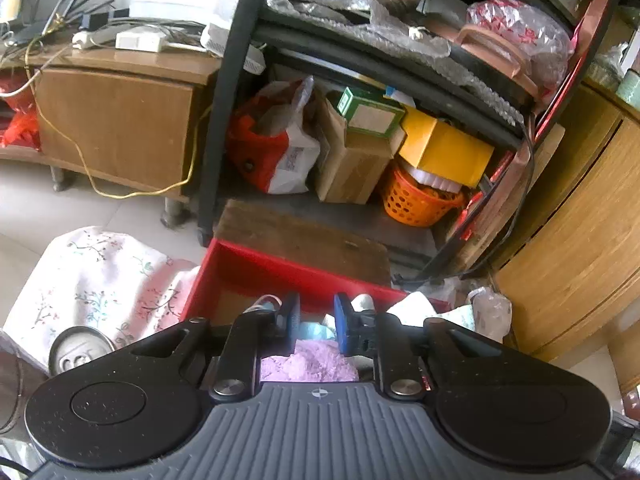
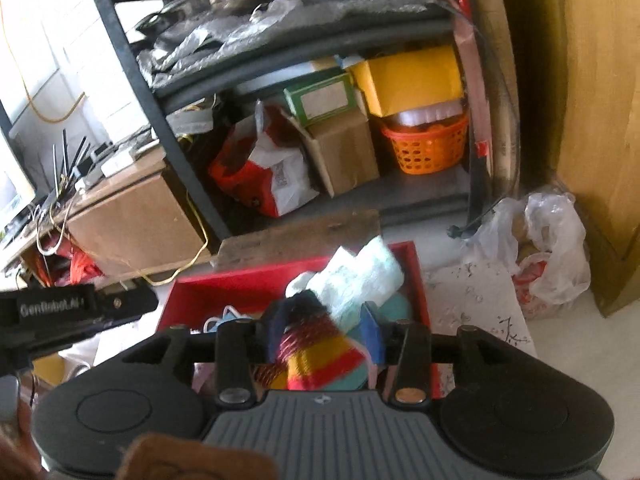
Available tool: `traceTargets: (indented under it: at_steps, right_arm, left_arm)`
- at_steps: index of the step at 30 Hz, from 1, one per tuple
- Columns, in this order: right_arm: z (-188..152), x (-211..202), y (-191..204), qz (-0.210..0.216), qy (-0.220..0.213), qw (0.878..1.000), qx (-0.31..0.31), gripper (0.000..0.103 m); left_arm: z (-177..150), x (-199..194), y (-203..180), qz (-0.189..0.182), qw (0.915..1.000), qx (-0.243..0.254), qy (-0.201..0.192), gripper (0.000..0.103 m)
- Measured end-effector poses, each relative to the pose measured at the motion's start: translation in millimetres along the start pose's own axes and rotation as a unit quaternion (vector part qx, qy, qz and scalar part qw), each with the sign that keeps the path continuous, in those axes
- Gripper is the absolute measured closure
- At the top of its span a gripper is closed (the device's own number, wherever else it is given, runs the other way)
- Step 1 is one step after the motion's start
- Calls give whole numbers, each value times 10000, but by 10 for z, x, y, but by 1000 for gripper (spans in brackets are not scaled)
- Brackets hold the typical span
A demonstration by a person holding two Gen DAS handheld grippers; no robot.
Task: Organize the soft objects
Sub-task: 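Open the left tool over the box while the right tool drops the sock in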
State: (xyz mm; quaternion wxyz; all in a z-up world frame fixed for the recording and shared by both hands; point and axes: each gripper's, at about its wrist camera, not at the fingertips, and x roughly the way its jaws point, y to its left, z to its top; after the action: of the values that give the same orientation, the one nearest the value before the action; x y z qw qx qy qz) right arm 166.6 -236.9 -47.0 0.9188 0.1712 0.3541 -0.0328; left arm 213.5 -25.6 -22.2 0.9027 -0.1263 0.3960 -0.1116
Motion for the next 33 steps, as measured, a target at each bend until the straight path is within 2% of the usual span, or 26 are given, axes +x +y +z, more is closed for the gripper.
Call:
traceTargets:
  at_steps: [4,7,13,17,24,33]
  right_arm:
    - [10,-111,2,-34,-48,10000,-55,89]
    - [-3,-194,14,-74,-15,9999,-120,88]
    - [-43,-374,-11,-176,38,9996,-198,84]
    - [-106,-490,-103,-193,99,9997,-73,83]
    - [-368,-606,-302,-121,469,9984,308,82]
    - [-770,-677,-312,-334,958,9948,68,82]
  left_arm:
    - [-6,-124,-44,-6,10000,77,-18,79]
    - [-47,-196,-121,-17,9998,204,81,70]
    - [-273,-340,-283,-138,9978,559,327,63]
    - [-483,-415,-369,-311,9948,784,567,52]
    - [-922,-482,-480,-406,9869,1224,965,51]
    - [-1251,-424,-500,-292,9786,1546,1328,46]
